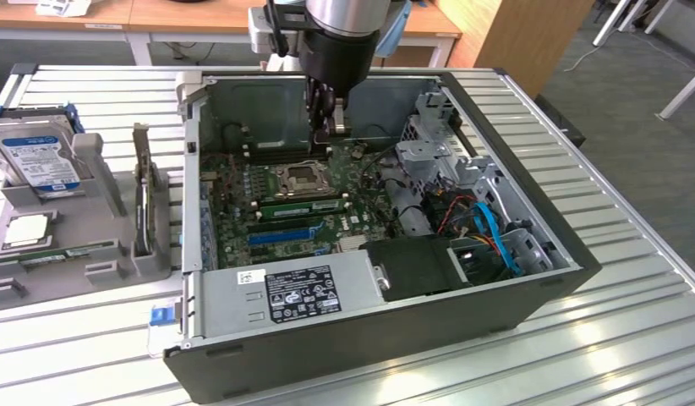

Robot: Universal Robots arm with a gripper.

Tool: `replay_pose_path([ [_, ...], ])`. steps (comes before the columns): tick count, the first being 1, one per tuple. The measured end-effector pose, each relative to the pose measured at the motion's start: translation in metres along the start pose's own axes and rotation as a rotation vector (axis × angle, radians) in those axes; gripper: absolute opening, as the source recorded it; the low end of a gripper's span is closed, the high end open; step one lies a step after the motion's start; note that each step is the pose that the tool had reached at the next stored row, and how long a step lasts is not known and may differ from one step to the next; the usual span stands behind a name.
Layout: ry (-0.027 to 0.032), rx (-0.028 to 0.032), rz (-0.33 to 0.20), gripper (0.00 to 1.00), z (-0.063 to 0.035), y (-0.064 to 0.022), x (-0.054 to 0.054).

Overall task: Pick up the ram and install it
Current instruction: 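Press down the ram until it locks into place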

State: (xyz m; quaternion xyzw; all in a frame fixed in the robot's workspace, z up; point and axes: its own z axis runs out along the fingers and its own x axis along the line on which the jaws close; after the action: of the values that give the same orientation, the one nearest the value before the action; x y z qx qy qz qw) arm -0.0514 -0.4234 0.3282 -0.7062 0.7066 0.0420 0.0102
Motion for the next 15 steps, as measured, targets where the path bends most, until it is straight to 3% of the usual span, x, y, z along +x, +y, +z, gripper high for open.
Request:
replay_pose_path([
  [10, 0.0000, 0.0000, 0.000, 0.10, 0.0000, 0.0000, 0.0000],
  [15, -0.0012, 0.0020, 0.028, 0.10, -0.0001, -0.0001, 0.0000],
])
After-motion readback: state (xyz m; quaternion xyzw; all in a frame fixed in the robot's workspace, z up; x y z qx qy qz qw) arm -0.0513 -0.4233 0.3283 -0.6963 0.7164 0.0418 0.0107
